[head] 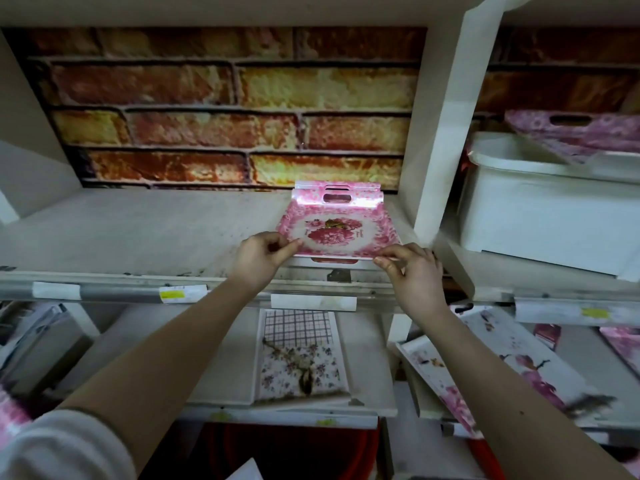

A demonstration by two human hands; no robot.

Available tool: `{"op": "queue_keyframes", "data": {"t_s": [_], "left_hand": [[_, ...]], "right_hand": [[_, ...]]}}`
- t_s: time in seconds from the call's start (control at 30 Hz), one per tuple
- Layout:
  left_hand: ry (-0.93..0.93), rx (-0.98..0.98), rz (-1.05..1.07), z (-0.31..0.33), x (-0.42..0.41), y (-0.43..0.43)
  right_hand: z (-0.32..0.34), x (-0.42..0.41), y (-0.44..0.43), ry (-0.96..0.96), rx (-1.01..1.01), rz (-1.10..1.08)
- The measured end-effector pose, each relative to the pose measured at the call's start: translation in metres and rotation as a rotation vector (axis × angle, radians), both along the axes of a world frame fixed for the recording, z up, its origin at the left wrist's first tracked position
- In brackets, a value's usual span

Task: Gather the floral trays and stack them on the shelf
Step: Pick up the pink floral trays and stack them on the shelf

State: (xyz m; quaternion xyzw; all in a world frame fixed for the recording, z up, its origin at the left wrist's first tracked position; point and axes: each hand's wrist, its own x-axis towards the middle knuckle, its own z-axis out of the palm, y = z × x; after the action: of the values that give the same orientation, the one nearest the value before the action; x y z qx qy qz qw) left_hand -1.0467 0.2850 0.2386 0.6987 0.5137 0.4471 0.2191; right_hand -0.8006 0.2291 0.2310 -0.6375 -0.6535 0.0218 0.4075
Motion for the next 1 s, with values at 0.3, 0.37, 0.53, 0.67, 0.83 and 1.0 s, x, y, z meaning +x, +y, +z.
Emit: {"op": "queue_keyframes", "data": {"t_s": [0.3,0.37,0.53,0.67,0.83,1.0], "left_hand": [[0.093,-0.104,0.066,0.009,0.004,0.033],[0.198,-0.108,0.093,0.009,0.004,0.041],[0.356,-0.074,0.086,-0.005,0.006,0.049],[0.367,-0.054,0.073,-0.013,0.006,0.055],[0.421,0.041,0.060,-0.021,0.005,0.056],[0.425,0.070,0.069,-0.018,0.011,0.048]], "right_hand": [[0.008,-0.002,0.033,-0.006,-0.128,-0.047],[0.007,-0.003,0.040,-0.039,-0.162,-0.068],[-0.007,-0.003,0.048,-0.084,-0.230,-0.083],[-0.012,0.000,0.053,-0.064,-0.255,-0.090],[-0.017,-0.001,0.056,-0.044,-0.240,-0.109],[-0.020,-0.005,0.051,0.009,-0.227,-0.106]]}}
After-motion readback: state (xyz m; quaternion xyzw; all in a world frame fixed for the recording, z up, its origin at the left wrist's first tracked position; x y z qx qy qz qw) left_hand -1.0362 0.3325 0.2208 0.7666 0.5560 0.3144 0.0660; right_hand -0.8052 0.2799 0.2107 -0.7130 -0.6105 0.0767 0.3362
